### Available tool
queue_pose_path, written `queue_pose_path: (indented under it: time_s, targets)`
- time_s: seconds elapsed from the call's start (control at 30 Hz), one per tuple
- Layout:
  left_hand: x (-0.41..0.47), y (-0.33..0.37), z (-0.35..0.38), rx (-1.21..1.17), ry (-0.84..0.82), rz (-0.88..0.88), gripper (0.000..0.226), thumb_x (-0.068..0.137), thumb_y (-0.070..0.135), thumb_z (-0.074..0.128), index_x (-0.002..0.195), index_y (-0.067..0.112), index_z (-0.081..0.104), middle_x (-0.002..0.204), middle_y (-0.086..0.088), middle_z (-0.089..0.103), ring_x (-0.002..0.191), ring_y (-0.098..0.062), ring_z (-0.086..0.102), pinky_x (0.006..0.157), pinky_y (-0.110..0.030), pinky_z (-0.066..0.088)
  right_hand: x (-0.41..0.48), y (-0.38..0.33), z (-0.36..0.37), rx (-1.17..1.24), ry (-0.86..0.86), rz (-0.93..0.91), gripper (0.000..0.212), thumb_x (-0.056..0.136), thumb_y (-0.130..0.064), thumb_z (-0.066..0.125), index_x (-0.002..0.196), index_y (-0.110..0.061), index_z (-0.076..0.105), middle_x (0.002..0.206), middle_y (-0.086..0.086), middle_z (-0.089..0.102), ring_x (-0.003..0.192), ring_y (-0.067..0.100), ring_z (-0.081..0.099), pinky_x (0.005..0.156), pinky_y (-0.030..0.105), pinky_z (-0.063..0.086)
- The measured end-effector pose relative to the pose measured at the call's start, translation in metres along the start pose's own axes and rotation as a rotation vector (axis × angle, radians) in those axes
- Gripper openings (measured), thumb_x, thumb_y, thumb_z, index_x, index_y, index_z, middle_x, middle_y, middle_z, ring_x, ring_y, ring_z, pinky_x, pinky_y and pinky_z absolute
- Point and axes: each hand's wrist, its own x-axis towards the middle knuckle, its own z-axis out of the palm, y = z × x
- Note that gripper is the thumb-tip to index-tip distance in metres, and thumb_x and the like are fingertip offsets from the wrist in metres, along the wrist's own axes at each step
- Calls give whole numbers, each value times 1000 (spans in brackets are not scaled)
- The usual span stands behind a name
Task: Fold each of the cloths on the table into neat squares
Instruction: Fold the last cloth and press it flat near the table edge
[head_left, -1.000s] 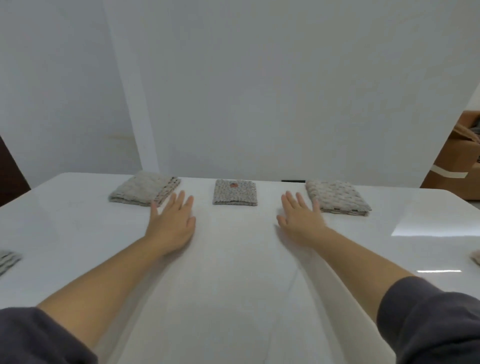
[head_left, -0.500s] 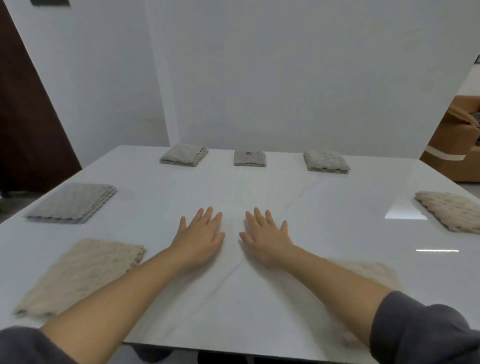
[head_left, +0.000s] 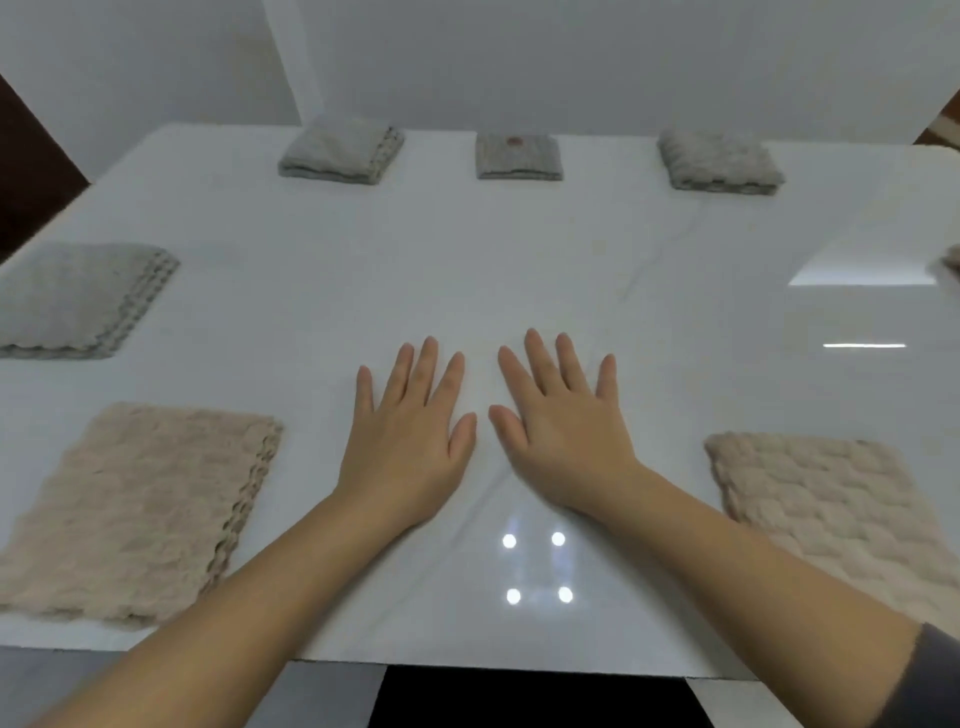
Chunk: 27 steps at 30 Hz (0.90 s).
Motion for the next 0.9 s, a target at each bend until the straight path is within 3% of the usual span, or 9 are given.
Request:
queue_pose_path:
  time_s: [0.1,0.27,0.53,0.63,0.8,0.9]
  targets:
    - [-1,-2,2,0,2,5,69,90,53,-4,154,28,-11,161,2,-19,148,-17,-21,120,-49,-9,-1,-1,3,-26,-10,8,66,96,-56,5,155,-29,-3,163,1,-12,149,27,-16,117,59,-6]
    - [-2,0,5,-53,29,17,65,97,48,13,156,23,5,164,-4,-4,150,-22,-9,120,-55,1,-1,-2,3,-10,-16,36,65,97,-55,10,156,-27,7,164,3,-3,150,28,-10,117,60,0]
    - [-2,1,-1,-86,-57,5,63,98,42,28,155,18,19,163,-9,7,151,-27,0,118,-59,7,0,-2,-2,17,-123,50,65,98,-52,20,156,-23,12,164,6,-1,150,30,-7,116,63,2]
    - [-1,3,-17,-123,-161,8,62,97,41,25,155,18,19,163,-8,6,151,-26,0,117,-59,11,2,-8,-15,39,-212,83,66,98,-51,17,156,-20,9,164,8,-6,149,31,-13,116,63,-1]
    - [-33,-29,-58,-311,-135,-179,65,94,39,14,156,19,5,163,-2,-7,149,-16,-15,121,-48,-4,-4,-72,-38,209,-287,27,66,96,-45,15,156,-15,14,164,11,2,150,31,-4,116,61,3]
    - [-77,-82,-68,-379,-29,-284,62,96,33,19,155,16,16,163,-3,2,150,-15,-8,121,-47,0,-13,-128,-36,303,-296,-21,66,97,-44,21,155,-14,15,163,11,5,150,29,-1,117,60,3]
